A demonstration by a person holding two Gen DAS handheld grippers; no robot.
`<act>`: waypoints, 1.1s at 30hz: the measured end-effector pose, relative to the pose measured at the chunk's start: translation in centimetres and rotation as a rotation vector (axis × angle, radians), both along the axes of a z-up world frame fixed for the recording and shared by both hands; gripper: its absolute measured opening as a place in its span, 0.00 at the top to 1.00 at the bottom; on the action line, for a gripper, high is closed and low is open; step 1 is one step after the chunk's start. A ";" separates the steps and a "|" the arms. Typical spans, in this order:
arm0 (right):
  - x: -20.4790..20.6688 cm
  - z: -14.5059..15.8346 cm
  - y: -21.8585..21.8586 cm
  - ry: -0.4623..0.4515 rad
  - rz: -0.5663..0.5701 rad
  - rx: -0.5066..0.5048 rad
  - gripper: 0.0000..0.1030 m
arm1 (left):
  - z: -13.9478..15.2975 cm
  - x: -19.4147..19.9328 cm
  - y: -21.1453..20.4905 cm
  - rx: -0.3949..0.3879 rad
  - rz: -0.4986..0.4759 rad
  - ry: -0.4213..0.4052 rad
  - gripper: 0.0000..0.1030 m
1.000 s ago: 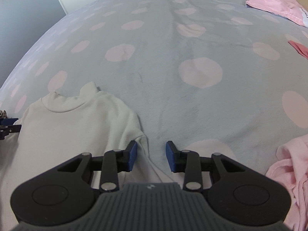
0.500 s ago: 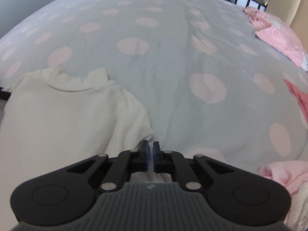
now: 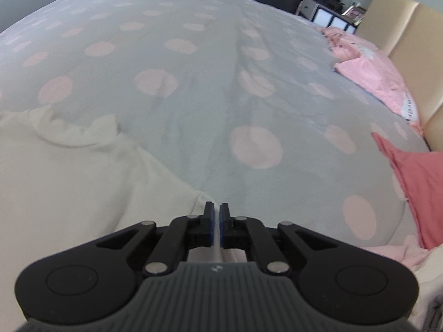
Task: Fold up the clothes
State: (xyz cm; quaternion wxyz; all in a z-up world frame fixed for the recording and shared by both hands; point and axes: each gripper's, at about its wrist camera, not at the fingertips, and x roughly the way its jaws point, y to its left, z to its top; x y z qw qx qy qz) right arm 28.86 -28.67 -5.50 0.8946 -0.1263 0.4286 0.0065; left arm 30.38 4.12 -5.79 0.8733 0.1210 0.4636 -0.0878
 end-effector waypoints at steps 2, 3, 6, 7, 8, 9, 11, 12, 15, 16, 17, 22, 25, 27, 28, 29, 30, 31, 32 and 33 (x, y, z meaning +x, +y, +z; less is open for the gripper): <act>0.2 0.7 -0.5 -0.037 -0.031 -0.010 0.97 | 0.8 0.2 0.3 -0.014 0.020 -0.029 0.95; 0.4 1.1 -0.7 -0.055 -0.046 -0.013 0.97 | 1.1 0.4 0.6 -0.025 0.032 -0.033 0.95; 0.7 1.6 -1.2 -0.079 -0.072 -0.018 0.97 | 0.9 1.0 1.4 -0.028 0.057 -0.007 0.95; 0.8 1.3 -1.2 -0.068 -0.067 -0.016 0.97 | 0.3 1.1 1.4 -0.026 0.055 0.020 0.95; 0.9 0.7 -1.1 -0.041 -0.052 -0.012 0.97 | -0.3 1.2 1.5 -0.024 0.053 0.042 0.95; 1.0 0.2 -0.9 -0.014 -0.037 -0.008 0.97 | -0.7 1.2 1.4 -0.025 0.050 0.055 0.95; 1.1 -0.9 -0.6 0.030 -0.006 -0.008 0.97 | -1.3 1.4 1.4 -0.037 0.036 0.081 0.94; 1.2 -1.4 -0.4 0.050 0.007 -0.005 0.97 | -1.6 1.4 1.3 -0.043 0.030 0.093 0.93; 1.7 -1.6 -0.7 0.078 0.008 0.037 0.93 | -1.3 1.7 1.3 -0.057 0.001 0.070 0.84; 1.8 -1.3 -0.9 0.067 0.000 0.057 0.91 | -0.9 1.8 1.3 -0.067 -0.014 0.052 0.80; 1.9 -0.8 -1.2 0.044 -0.001 0.086 0.90 | -0.5 2.0 1.3 -0.084 -0.027 0.028 0.73; 3.0 1.2 -1.6 -0.048 0.006 0.262 0.75 | 0.6 3.3 0.4 -0.198 -0.063 -0.054 0.59; 4.1 0.9 -0.1 -0.041 0.039 0.351 0.74 | -0.1 4.2 -1.3 -0.233 -0.109 -0.048 0.59; 4.8 0.3 1.5 -0.021 0.085 0.381 0.75 | -0.9 4.6 -2.5 -0.240 -0.147 -0.033 0.59; 5.1 0.0 2.4 -0.015 0.110 0.386 0.74 | -1.4 4.8 -3.0 -0.238 -0.163 -0.021 0.59; 5.4 -0.4 3.2 -0.004 0.137 0.392 0.74 | -1.9 4.8 -3.4 -0.233 -0.179 -0.009 0.59; 5.7 -0.8 3.9 0.009 0.158 0.396 0.73 | -2.4 4.9 -3.8 -0.226 -0.191 0.000 0.59; 6.0 -1.3 4.5 0.022 0.172 0.400 0.73 | -2.8 5.0 -4.0 -0.223 -0.198 0.007 0.60; 6.3 -1.7 5.1 0.034 0.182 0.405 0.73 | -3.2 5.0 -4.1 -0.224 -0.202 0.012 0.64; 6.5 -2.1 5.5 0.041 0.188 0.411 0.73 | -3.5 4.9 -4.1 -0.225 -0.203 0.012 0.65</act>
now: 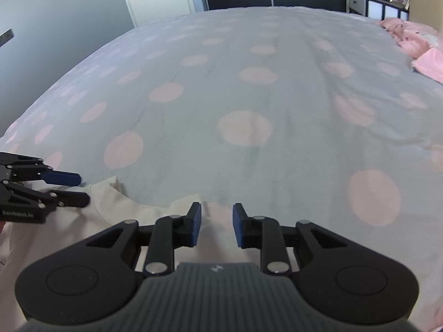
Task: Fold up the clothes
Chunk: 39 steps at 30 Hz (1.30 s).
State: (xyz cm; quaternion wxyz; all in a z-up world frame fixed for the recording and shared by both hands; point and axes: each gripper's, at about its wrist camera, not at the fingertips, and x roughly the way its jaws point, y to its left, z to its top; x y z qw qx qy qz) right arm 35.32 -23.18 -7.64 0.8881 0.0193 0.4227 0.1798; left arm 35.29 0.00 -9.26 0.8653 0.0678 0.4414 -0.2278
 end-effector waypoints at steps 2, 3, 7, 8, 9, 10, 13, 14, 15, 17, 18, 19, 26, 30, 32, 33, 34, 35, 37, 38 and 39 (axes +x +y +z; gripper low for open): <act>0.1 -0.6 0.2 0.000 0.017 0.016 0.68 | -0.2 0.0 0.2 -0.021 0.012 0.002 0.72; 0.1 -0.9 0.3 0.000 0.026 0.024 0.66 | -0.2 0.1 0.3 -0.037 0.021 0.006 0.76; 0.3 -1.0 0.2 -0.043 0.037 0.050 0.97 | 0.7 0.1 0.1 -0.060 0.040 -0.046 0.95; 0.2 -0.4 -0.1 -0.076 0.028 0.054 0.97 | 1.1 0.1 0.1 -0.068 0.047 -0.059 0.96; 0.3 0.0 -0.3 -0.103 0.016 0.055 0.97 | 1.3 0.2 0.1 -0.074 0.059 -0.065 0.96; 0.6 0.4 -0.3 -0.118 -0.001 0.048 0.97 | 1.5 0.4 0.1 -0.081 0.072 -0.070 0.96; 1.0 0.7 0.1 -0.135 -0.025 0.016 0.97 | 1.0 0.6 -0.6 -0.035 0.079 -0.055 0.96; 1.0 0.4 0.4 -0.127 -0.021 0.001 0.97 | 0.6 0.6 -0.8 -0.014 0.077 -0.039 0.96; 1.1 0.1 0.7 -0.120 -0.017 -0.013 0.97 | 0.2 0.7 -0.8 -0.006 0.078 -0.022 0.95; 1.2 -0.4 1.1 -0.098 -0.007 -0.040 0.96 | 0.0 0.5 -0.8 -0.005 0.076 -0.023 0.94; 1.2 -0.7 1.2 -0.068 0.000 -0.043 0.92 | 0.2 0.5 -0.7 -0.003 0.073 -0.023 0.94; 1.3 -0.8 1.2 -0.047 0.002 -0.044 0.87 | 0.4 0.4 -0.7 -0.004 0.069 -0.021 0.93; -0.3 1.8 -2.2 -0.067 -0.084 0.022 0.58 | 3.1 -1.0 0.4 0.020 0.080 -0.033 0.89; -2.0 4.2 -5.4 -0.080 -0.149 -0.011 0.58 | 5.2 -2.2 0.6 0.029 0.077 -0.024 0.89; -3.4 5.7 -7.1 -0.077 -0.161 -0.036 0.57 | 6.6 -3.4 0.2 0.036 0.058 -0.035 0.89; -4.2 6.5 -8.0 -0.074 -0.162 -0.048 0.56 | 7.2 -4.1 -0.1 0.037 0.049 -0.040 0.89; -5.1 7.3 -8.8 -0.071 -0.161 -0.055 0.54 | 7.9 -4.8 -0.4 0.033 0.037 -0.042 0.89; -6.1 8.2 -9.7 -0.065 -0.156 -0.049 0.50 | 8.5 -5.5 -0.7 0.027 0.024 -0.040 0.89; -8.3 9.7 -11.2 -0.044 -0.148 -0.028 0.36 | 9.7 -7.0 -1.5 0.018 -0.003 -0.042 0.89; -9.5 10.3 -11.9 -0.036 -0.150 -0.024 0.35 | 10.2 -7.8 -1.9 0.015 -0.015 -0.044 0.89; -10.7 10.8 -12.4 -0.025 -0.148 -0.020 0.33 | 10.6 -8.7 -2.4 0.013 -0.027 -0.044 0.89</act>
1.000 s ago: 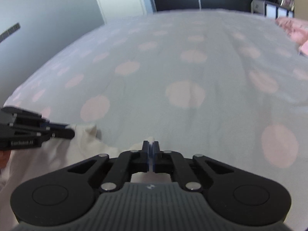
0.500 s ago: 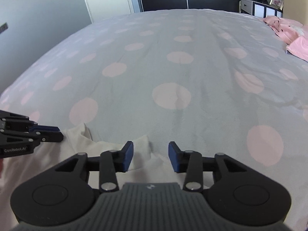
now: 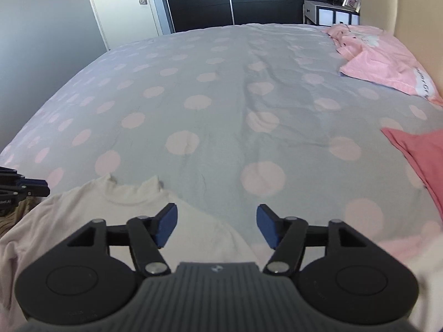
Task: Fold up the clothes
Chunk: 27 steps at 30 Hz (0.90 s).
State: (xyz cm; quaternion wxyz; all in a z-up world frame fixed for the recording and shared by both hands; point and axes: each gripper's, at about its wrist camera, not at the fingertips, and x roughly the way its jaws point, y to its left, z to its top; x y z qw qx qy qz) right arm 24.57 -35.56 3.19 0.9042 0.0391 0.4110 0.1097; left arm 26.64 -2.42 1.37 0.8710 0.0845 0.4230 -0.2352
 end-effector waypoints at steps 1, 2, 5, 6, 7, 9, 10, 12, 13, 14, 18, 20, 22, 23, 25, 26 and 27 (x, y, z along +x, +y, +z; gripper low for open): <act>-1.3 0.5 -0.5 0.013 0.000 0.002 0.31 | 0.4 -0.8 -0.5 -0.002 -0.014 0.002 0.89; -2.6 0.8 -0.9 0.030 -0.008 0.000 0.30 | 0.8 -1.7 -0.9 -0.006 -0.027 0.003 0.89; -6.8 1.1 -2.1 0.067 -0.031 -0.007 0.30 | 1.7 -4.4 -2.1 -0.029 -0.051 0.002 0.89; -8.2 1.0 -2.4 0.079 -0.035 -0.015 0.30 | 1.9 -5.3 -2.4 -0.045 -0.054 -0.002 0.89; -9.6 0.9 -2.6 0.088 -0.032 -0.027 0.30 | 2.0 -6.3 -2.7 -0.060 -0.059 -0.001 0.89; -12.3 0.8 -2.9 0.102 -0.025 -0.053 0.30 | 1.9 -8.1 -3.2 -0.082 -0.076 0.002 0.89; -13.6 0.7 -3.0 0.099 -0.017 -0.070 0.30 | 1.8 -9.1 -3.4 -0.099 -0.081 -0.002 0.88; -16.2 0.6 -3.3 0.094 -0.021 -0.122 0.30 | 1.3 -11.1 -3.8 -0.126 -0.083 -0.001 0.88; -17.4 0.5 -3.5 0.093 -0.029 -0.147 0.30 | 0.9 -12.1 -4.0 -0.140 -0.083 0.002 0.87; -18.6 0.3 -3.8 0.089 -0.040 -0.165 0.30 | 0.5 -13.0 -4.1 -0.152 -0.086 0.010 0.86; -23.1 -1.6 -5.1 0.104 -0.090 -0.186 0.31 | -1.5 -16.0 -4.9 -0.135 -0.107 0.051 0.85; -24.7 -3.2 -4.9 0.124 -0.101 -0.186 0.31 | -2.2 -17.1 -5.4 -0.116 -0.127 0.060 0.85; -25.8 -5.0 -4.5 0.145 -0.093 -0.195 0.31 | -2.6 -17.8 -5.6 -0.111 -0.129 0.067 0.85; -26.1 -5.8 -4.1 0.158 -0.081 -0.213 0.31 | -2.7 -18.0 -5.5 -0.115 -0.125 0.072 0.84; -26.4 -7.4 -3.3 0.183 -0.053 -0.263 0.31 | -2.8 -18.4 -5.4 -0.136 -0.111 0.086 0.83; -26.4 -8.1 -3.0 0.199 -0.036 -0.297 0.31 | -2.8 -18.5 -5.3 -0.143 -0.108 0.091 0.82; -26.3 -8.7 -2.7 0.213 -0.022 -0.330 0.36 | -2.8 -18.6 -5.3 -0.148 -0.107 0.092 0.82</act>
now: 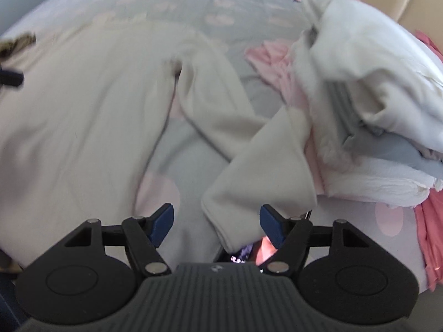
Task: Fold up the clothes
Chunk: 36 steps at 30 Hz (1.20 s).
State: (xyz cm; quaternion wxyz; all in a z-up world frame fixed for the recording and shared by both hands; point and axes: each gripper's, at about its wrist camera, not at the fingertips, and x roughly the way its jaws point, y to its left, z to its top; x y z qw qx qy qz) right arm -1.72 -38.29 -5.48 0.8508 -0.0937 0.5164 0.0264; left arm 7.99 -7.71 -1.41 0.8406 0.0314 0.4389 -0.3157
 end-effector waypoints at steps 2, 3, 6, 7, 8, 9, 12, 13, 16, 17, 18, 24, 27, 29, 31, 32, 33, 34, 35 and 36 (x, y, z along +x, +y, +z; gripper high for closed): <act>0.2 -0.6 0.1 0.024 0.008 -0.052 0.69 | 0.1 -0.4 0.2 0.000 -0.001 -0.010 0.81; 0.4 -0.6 -0.1 0.033 -0.013 -0.060 0.92 | 0.2 -0.5 0.3 0.000 -0.001 -0.015 0.81; 0.6 0.8 -0.9 -0.001 -0.080 -0.065 0.92 | 0.3 -0.7 0.6 0.000 0.006 -0.018 0.81; 0.8 1.7 -0.8 -0.033 -0.092 -0.065 0.93 | 0.2 -0.6 0.8 0.001 0.013 -0.015 0.81; 0.9 2.6 -0.8 -0.064 -0.103 -0.065 0.93 | 0.2 -0.5 1.0 0.000 0.024 -0.011 0.81; 1.1 3.5 -0.7 -0.097 -0.115 -0.062 0.93 | 0.1 -0.4 1.2 -0.001 0.035 -0.003 0.81; 2.3 6.3 0.5 -0.189 -0.126 -0.052 0.93 | -0.1 0.0 1.6 -0.012 0.067 0.022 0.81; 2.8 7.2 1.1 -0.217 -0.124 -0.055 0.93 | -0.1 0.2 1.7 -0.017 0.076 0.027 0.81; 4.5 9.2 3.4 -0.286 -0.087 -0.061 0.93 | 0.0 0.5 2.0 -0.030 0.101 0.042 0.81; 4.9 9.7 4.5 -0.303 -0.064 -0.065 0.93 | 0.1 0.6 2.0 -0.033 0.106 0.041 0.81; 5.4 10.1 5.5 -0.320 -0.041 -0.069 0.93 | 0.2 0.7 2.1 -0.036 0.112 0.040 0.81; 7.1 11.5 12.7 -0.405 0.158 -0.070 0.93 | 1.1 1.4 3.7 -0.063 0.177 0.030 0.81; 6.7 11.4 16.7 -0.400 0.296 -0.039 0.93 | 1.6 1.7 5.1 -0.081 0.224 0.023 0.81; 6.0 10.9 19.2 -0.379 0.388 -0.017 0.93 | 1.8 1.9 6.0 -0.084 0.257 0.021 0.81; 5.2 10.0 21.5 -0.343 0.484 0.004 0.93 | 1.9 2.1 6.7 -0.078 0.280 0.022 0.81; 4.5 9.4 22.6 -0.319 0.529 0.009 0.93 | 1.9 2.1 7.0 -0.074 0.286 0.022 0.81; 3.9 8.8 23.5 -0.297 0.568 0.008 0.93 | 1.9 2.1 7.2 -0.069 0.290 0.023 0.81; 3.3 8.2 24.3 -0.275 0.604 0.006 0.93 | 1.9 2.0 7.4 -0.063 0.291 0.022 0.81; 2.8 7.5 25.0 -0.254 0.633 0.001 0.93 | 1.8 1.8 7.5 -0.054 0.286 0.020 0.81; 2.2 6.8 25.6 -0.232 0.663 -0.004 0.93 | 1.8 1.7 7.6 -0.043 0.281 0.018 0.81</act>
